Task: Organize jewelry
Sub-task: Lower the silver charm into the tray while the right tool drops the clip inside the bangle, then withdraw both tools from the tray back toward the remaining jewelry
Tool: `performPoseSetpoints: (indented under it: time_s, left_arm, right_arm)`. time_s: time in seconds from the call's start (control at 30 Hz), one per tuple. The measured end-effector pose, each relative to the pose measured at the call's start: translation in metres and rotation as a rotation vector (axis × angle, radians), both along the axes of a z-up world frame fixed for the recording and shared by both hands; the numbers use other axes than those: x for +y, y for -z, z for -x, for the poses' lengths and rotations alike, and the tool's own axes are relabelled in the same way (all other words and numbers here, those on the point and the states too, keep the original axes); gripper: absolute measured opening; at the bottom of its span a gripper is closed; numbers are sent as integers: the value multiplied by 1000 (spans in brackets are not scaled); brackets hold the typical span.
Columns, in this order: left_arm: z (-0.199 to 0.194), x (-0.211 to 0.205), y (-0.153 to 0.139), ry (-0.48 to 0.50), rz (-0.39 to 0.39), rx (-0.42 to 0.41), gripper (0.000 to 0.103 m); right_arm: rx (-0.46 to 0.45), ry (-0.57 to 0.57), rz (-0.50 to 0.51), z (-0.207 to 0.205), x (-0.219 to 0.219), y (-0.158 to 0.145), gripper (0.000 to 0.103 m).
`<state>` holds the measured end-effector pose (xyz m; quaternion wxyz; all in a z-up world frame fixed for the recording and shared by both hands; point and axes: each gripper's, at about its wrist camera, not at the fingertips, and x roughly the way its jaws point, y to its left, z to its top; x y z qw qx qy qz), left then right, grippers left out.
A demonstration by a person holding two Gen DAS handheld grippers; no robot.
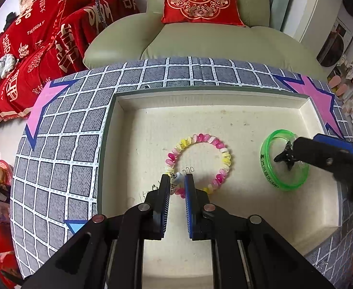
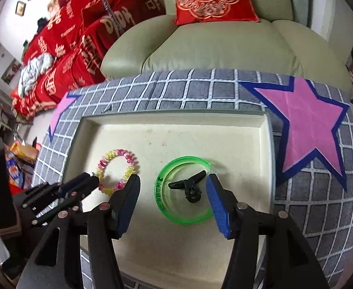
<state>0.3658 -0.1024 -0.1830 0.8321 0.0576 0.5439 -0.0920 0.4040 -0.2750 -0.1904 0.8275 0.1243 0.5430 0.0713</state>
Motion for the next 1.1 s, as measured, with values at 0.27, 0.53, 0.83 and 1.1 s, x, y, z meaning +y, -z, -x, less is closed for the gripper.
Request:
performPoseSetpoints:
  time_s: [0.27,0.53,0.83,1.1]
  left_arm:
    - [13,5,-20,-13,-11,-70,103]
    - [43,8,-33,17,-30,-66,103]
    - [104,31,-46,45,-11,-29,103]
    - [167,57,-49,84,-61,-28,103]
  right_arm:
    - [-7,52,-19,23,-10,-16,71]
    - [-11,105,-53,59,-13,-32,83]
    - [-26,128,-58,115,-5,-44,103]
    - [23,114,-21,167,9,-50,103]
